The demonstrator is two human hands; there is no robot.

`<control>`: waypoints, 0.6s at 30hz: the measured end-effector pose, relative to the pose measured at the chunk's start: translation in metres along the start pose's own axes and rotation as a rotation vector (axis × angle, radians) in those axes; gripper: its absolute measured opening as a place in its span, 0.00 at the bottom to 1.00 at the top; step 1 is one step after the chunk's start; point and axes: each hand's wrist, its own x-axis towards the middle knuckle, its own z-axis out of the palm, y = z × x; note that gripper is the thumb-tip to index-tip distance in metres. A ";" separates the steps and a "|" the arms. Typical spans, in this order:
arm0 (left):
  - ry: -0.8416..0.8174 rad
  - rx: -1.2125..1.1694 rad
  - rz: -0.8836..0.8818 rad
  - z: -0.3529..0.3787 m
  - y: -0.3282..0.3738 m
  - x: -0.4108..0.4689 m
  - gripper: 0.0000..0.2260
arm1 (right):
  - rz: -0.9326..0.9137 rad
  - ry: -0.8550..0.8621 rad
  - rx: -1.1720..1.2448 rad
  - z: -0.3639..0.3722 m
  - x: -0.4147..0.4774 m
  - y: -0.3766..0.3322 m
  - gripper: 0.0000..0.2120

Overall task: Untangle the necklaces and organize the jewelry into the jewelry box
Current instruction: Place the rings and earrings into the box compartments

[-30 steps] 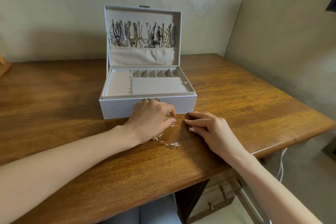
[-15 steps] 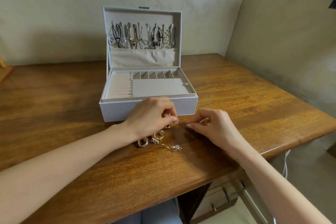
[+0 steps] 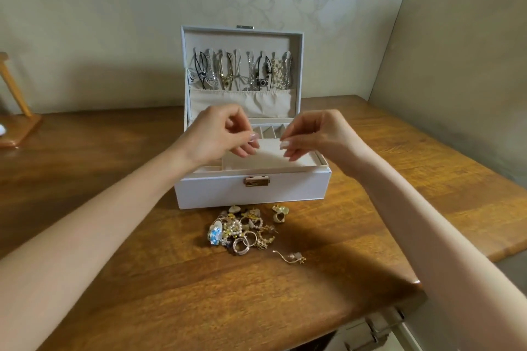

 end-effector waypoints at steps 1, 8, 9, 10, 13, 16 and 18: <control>0.016 -0.002 -0.010 -0.004 -0.004 0.006 0.03 | 0.005 -0.006 -0.010 0.003 0.010 0.000 0.05; 0.026 0.043 -0.122 -0.024 -0.034 0.025 0.02 | -0.016 -0.088 -0.173 0.034 0.068 0.012 0.10; 0.041 0.050 -0.134 -0.027 -0.036 0.026 0.03 | -0.014 -0.094 -0.189 0.039 0.074 0.013 0.11; 0.062 0.048 -0.145 -0.030 -0.039 0.026 0.04 | -0.012 -0.092 -0.200 0.043 0.079 0.015 0.11; 0.127 0.026 -0.155 -0.038 -0.044 0.028 0.05 | -0.025 -0.039 -0.239 0.053 0.089 0.017 0.09; 0.162 -0.003 -0.162 -0.042 -0.047 0.028 0.03 | -0.107 -0.002 -0.369 0.060 0.092 0.018 0.07; 0.163 -0.065 -0.165 -0.044 -0.048 0.029 0.05 | -0.173 0.009 -0.468 0.064 0.091 0.018 0.06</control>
